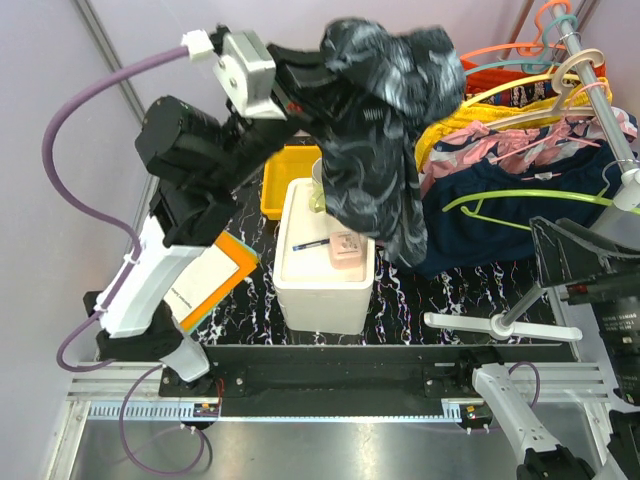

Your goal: Remove the shorts from the hanger

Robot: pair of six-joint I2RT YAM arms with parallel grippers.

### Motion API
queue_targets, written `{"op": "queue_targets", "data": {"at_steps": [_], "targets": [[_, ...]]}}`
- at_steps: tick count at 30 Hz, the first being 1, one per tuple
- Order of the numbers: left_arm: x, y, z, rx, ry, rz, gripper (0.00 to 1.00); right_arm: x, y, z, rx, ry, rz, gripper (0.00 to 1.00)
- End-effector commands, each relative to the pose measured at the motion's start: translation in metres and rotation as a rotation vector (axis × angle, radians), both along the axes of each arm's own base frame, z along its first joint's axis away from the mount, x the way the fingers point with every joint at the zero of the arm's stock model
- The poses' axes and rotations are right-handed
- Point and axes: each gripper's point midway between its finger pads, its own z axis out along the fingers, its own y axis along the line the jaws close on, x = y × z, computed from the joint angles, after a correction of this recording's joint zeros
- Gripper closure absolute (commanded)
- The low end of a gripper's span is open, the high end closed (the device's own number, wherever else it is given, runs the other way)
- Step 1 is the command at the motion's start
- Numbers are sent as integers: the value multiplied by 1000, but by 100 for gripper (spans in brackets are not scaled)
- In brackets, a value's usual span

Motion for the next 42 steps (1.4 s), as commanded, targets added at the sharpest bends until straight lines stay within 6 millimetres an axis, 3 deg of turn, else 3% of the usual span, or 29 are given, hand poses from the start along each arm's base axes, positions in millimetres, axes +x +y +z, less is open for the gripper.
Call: {"op": "queue_targets", "data": {"at_steps": [1,3,4,5,6,8,10,15,18,22,25,31,33,34,36,40,42], "targets": [[0,69,77,-246,-219,45,100,21,12,-13,20,84,58,23],[16,83,84,-294,-237,63,100,23,13,-17,24,103,62,23],[34,98,85,-300,-233,101,100,23,15,-19,25,113,74,23],[50,100,82,-300,-223,110,100,24,16,-20,27,120,81,23],[59,121,89,-328,-235,131,100,26,18,-22,31,131,90,23],[79,136,87,-342,-237,171,100,30,20,-28,25,150,99,23],[98,163,89,-367,-244,248,100,35,20,-33,20,160,95,23],[158,213,74,-372,-192,383,100,53,22,-41,0,193,93,23],[193,230,53,-362,-132,388,100,60,28,-37,-14,183,120,23],[238,227,16,-295,-35,352,100,67,31,-34,-27,172,131,23],[282,218,-24,-219,49,341,100,74,33,-36,-27,182,137,23],[339,214,-84,-187,194,270,100,80,41,-35,-6,182,180,23],[347,210,-95,-176,210,239,100,81,39,-35,2,176,173,23],[365,208,-114,-172,251,227,100,82,39,-36,5,180,171,23],[369,203,-119,-182,261,182,100,84,39,-36,14,182,173,23],[396,192,-161,-184,345,153,100,85,42,-36,17,188,185,23],[399,178,-175,-180,378,108,100,86,40,-35,20,187,174,23]]}}
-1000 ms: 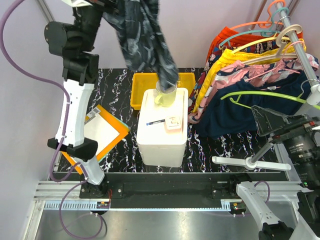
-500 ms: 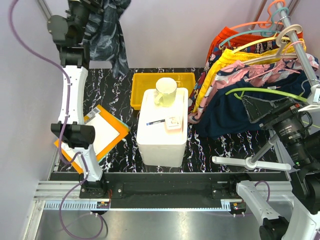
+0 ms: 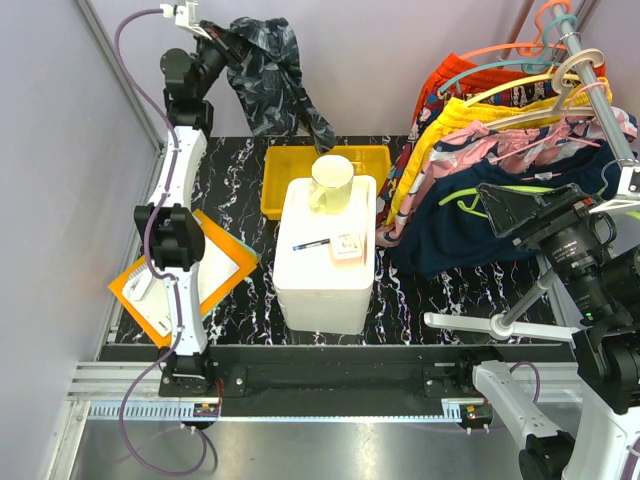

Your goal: Remove the shorts from the hanger

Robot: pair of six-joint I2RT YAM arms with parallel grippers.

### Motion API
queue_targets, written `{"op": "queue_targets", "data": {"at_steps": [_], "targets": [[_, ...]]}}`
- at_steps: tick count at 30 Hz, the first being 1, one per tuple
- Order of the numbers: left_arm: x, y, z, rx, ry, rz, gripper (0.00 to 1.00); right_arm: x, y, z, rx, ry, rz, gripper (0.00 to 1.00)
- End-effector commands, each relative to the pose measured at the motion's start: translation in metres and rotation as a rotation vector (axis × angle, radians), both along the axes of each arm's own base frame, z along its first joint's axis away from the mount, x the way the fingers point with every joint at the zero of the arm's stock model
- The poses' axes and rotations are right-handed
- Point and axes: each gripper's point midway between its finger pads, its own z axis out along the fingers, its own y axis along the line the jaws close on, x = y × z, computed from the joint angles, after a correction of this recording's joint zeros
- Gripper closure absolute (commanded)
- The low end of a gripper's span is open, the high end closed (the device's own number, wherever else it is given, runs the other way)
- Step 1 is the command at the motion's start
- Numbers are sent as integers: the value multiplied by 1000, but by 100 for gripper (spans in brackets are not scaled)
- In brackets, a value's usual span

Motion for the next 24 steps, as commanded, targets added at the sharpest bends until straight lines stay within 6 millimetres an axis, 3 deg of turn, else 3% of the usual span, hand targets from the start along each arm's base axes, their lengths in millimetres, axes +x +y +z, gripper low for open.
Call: {"op": "queue_targets", "data": {"at_steps": [1,4,10,17,18,20,21,22,23,24], "targets": [[-25,-25,23,-31,-113,-105,100,5,3,9,15,-27,15,23],[-23,-59,-11,-29,-45,-169,100,13,3,7,11,-11,6,24],[-13,-105,-76,-25,114,-257,100,19,7,1,8,-6,26,25],[-8,-143,-132,-21,210,-302,100,23,8,-5,5,-6,32,24],[-1,-146,-142,-17,229,-279,93,24,9,-5,4,-4,33,24],[3,-149,-145,-17,248,-276,61,24,10,-5,3,-5,41,24],[6,-147,-147,-24,263,-268,42,23,11,-5,4,-4,46,24],[7,-145,-151,-15,282,-257,6,22,11,-5,2,-5,50,24],[6,-144,-150,-10,283,-243,3,22,13,-5,-2,-4,59,24],[-3,-140,-128,-7,248,-227,1,20,13,-5,-7,-7,61,24]]}}
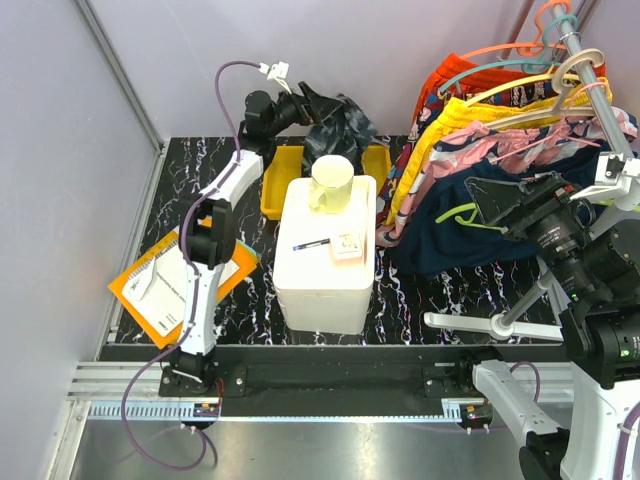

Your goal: Remove the shorts from the hanger

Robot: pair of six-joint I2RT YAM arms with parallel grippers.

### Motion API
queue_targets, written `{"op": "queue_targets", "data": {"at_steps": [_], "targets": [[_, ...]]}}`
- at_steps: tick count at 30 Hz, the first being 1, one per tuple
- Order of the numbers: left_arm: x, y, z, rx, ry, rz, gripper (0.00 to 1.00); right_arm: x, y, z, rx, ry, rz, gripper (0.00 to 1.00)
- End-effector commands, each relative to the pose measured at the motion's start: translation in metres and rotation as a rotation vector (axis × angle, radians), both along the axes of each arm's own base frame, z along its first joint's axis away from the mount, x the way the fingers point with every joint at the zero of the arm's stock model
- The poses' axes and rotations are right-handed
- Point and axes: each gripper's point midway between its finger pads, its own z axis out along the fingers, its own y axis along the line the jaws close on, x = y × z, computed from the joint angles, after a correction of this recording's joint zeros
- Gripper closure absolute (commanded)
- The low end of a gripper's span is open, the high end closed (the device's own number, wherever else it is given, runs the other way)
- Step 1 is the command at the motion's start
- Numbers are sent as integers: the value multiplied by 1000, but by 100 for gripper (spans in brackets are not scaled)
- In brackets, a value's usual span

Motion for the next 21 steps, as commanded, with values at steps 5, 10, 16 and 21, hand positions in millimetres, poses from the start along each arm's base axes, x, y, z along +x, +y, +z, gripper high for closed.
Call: {"op": "queue_targets", "data": {"at_steps": [5,10,16,21], "targets": [[-33,46,88,75,-140,153,1,-10,5,13,-23,-61,37,23],[-74,75,103,131,-112,161,3,-16,10,11,-26,-63,75,23],[-171,77,128,127,-108,108,7,-15,22,6,1,-25,147,23],[-268,46,148,127,-167,45,7,-16,28,6,6,-18,183,23]]}}
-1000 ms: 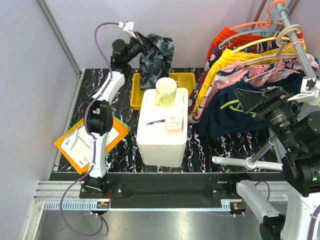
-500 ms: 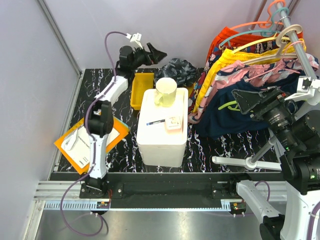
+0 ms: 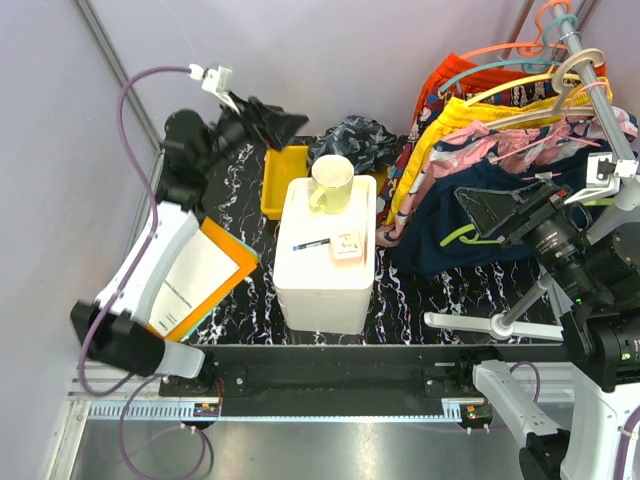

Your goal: Remove the shorts from the hanger

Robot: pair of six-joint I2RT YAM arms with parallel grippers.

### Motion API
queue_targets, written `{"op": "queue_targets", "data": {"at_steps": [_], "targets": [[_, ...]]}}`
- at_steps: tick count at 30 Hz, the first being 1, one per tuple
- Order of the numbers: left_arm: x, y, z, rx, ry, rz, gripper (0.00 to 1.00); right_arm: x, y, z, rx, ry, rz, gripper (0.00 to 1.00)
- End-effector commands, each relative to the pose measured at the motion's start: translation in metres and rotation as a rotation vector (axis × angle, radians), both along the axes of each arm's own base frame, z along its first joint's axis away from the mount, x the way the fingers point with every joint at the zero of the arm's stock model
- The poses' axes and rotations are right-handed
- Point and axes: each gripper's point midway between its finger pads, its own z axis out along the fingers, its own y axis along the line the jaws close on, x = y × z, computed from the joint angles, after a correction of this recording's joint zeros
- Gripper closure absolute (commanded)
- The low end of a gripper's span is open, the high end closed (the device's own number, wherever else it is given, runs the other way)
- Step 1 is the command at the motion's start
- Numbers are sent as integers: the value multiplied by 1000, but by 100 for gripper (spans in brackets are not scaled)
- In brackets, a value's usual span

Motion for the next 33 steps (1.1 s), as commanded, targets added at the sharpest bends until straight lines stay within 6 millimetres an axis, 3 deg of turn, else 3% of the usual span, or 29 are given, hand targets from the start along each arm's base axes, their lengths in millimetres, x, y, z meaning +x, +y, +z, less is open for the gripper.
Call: {"op": "queue_targets", "data": {"at_steps": [1,2,3,9,10,11,13,14,16,17,18,19,20,21,22,23,24,28,30,31,32,33], "targets": [[-68,-34,6,30,-45,-75,8,-2,10,6,15,-11,63,23],[-79,-34,16,19,-68,-63,8,-2,10,6,18,-11,65,23],[-95,-48,19,22,-66,-97,9,-1,11,5,22,-4,67,23],[-141,-81,59,43,-191,-130,18,-3,12,4,25,24,75,23],[-138,-89,59,58,-193,-127,21,-3,9,5,27,22,58,23],[-144,-91,81,39,-238,-133,22,-4,7,10,28,8,41,23],[-145,-112,75,101,-245,-165,25,-1,0,14,34,-2,-2,23],[-150,-115,95,89,-290,-172,27,-2,-2,20,37,-16,-18,23],[-148,-136,94,134,-338,-187,33,-1,-10,27,51,-31,-65,23],[-151,-139,110,119,-377,-182,39,-3,-13,35,63,-49,-82,23],[-155,-148,114,127,-407,-199,39,-5,-16,40,69,-61,-98,22],[-148,-167,104,151,-405,-230,39,-2,-22,43,76,-66,-138,22],[-152,-170,122,128,-442,-240,39,-6,-27,52,86,-86,-161,23],[-154,-182,121,136,-461,-260,39,-7,-32,55,90,-91,-188,22],[-145,-201,107,161,-450,-276,39,-5,-43,55,100,-83,-258,22],[-149,-206,119,144,-477,-281,38,-9,-50,58,117,-91,-293,23],[-147,-215,116,155,-491,-287,39,-9,-63,59,131,-94,-363,23],[-140,-257,100,187,-527,-306,39,-18,-82,65,149,-126,-462,22],[-134,-276,84,216,-525,-304,42,-22,-85,69,137,-145,-472,22],[-130,-276,91,206,-526,-276,45,-24,-85,72,126,-157,-472,22],[-126,-280,85,219,-502,-270,45,-25,-85,74,122,-161,-470,22],[-117,-291,69,235,-459,-265,46,-26,-83,74,115,-166,-461,22]]}}
